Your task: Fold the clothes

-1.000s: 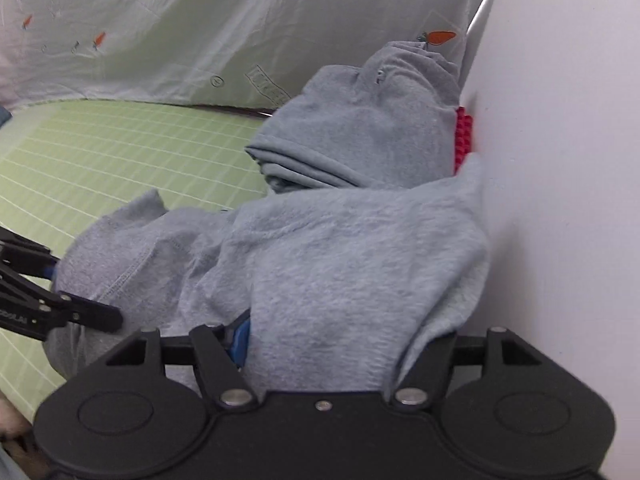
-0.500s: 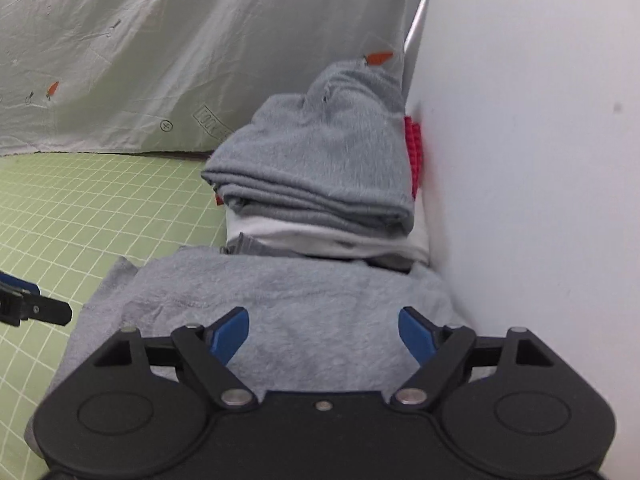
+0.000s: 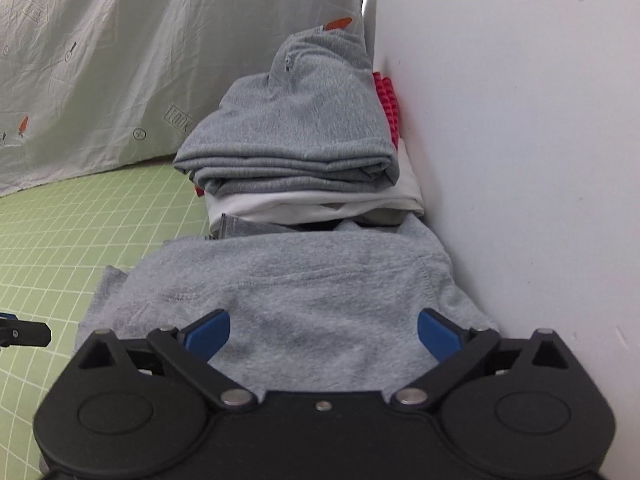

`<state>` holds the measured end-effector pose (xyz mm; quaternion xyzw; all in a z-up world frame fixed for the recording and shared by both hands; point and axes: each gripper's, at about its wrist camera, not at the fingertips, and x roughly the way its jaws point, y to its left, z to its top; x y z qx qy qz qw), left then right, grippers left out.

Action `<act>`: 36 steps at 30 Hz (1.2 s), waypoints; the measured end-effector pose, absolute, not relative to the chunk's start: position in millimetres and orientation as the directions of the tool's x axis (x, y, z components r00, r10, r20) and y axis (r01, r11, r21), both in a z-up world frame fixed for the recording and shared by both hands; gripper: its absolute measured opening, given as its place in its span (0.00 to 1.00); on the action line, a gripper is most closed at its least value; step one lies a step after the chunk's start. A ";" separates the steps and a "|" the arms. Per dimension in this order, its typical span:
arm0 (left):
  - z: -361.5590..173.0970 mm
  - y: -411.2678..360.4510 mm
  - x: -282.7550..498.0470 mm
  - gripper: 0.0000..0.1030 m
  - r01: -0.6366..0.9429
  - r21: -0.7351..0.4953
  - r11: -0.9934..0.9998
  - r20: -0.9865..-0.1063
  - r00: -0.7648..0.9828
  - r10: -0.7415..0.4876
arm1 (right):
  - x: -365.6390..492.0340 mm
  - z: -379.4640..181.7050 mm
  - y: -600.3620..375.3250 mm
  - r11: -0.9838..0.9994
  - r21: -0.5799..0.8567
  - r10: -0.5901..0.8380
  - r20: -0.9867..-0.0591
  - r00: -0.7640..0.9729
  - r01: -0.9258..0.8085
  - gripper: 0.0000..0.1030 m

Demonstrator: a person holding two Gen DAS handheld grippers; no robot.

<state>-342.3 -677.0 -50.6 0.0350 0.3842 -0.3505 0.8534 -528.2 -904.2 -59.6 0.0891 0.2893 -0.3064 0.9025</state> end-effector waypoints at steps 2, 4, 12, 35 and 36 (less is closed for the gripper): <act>-27.5 -669.0 -351.3 0.99 0.624 -0.220 0.750 -0.605 0.517 -0.606 | -534.5 -46.7 -892.3 0.789 -0.014 -0.521 -0.544 0.657 0.614 0.98; -3.1 -662.7 -361.0 1.00 0.620 -0.223 0.752 -0.535 0.567 -0.626 | -539.0 -37.8 -881.2 0.789 -0.015 -0.527 -0.531 0.664 0.614 0.99; 47.2 -643.3 -397.0 1.00 0.606 -0.151 0.781 -0.413 0.679 -0.606 | -561.5 -15.1 -838.5 0.798 0.028 -0.513 -0.493 0.703 0.602 0.99; -3.7 -563.2 -553.0 1.00 0.592 -0.133 0.795 -0.570 0.611 -0.550 | -686.8 -27.1 -746.5 0.806 0.000 -0.503 -0.530 0.683 0.592 1.00; -5.8 -562.3 -556.8 1.00 0.593 -0.131 0.794 -0.576 0.606 -0.548 | -691.6 -28.4 -743.8 0.806 0.000 -0.501 -0.533 0.682 0.592 1.00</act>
